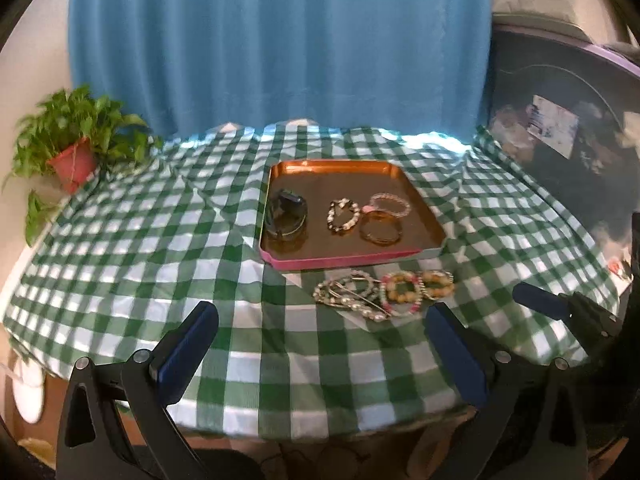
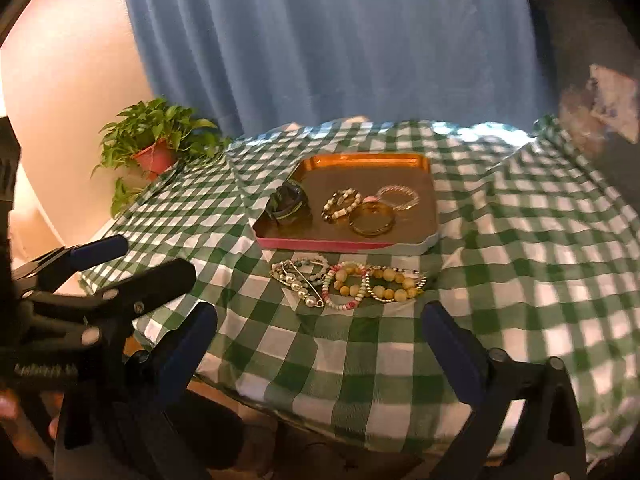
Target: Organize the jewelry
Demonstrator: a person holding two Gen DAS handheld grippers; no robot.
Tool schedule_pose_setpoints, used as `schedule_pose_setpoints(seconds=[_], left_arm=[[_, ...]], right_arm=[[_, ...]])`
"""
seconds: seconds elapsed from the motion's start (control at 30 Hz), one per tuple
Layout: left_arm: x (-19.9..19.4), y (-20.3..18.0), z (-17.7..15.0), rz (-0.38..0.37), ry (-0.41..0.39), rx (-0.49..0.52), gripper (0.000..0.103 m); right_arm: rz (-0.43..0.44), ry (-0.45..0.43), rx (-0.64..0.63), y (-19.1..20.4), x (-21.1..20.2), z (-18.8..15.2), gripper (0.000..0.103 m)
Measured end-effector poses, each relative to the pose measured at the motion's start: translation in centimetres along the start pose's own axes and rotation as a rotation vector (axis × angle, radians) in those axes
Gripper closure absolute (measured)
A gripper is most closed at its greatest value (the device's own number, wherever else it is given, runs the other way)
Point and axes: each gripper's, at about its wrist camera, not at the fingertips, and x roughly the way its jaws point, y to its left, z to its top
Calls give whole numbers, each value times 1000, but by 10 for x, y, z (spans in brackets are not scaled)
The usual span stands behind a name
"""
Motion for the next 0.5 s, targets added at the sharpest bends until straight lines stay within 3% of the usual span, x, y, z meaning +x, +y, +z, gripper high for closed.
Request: schedule_pose_setpoints(seconds=[0.17,0.3,0.33,0.4,0.47,0.5], left_arm=[[45,18,-2,-14,86,-30,0],[77,26,-5,36,115,-7,0],[86,29,-6,3,129,-9,1],[99,34,-7,-57,134,-18,8],[108,33,-8,-94,150,-3,36],[111,32,-9,-106,154,6,44]], right_arm=[[10,57,22,-20,31,1,39],[28,92,16,-34,49,3,57],[33,101,21,-37,53,3,61],[50,114,45,-44,63,3,71],[60,123,61,-47,69,1,77],[74,130,57,-46,73,-1,80]])
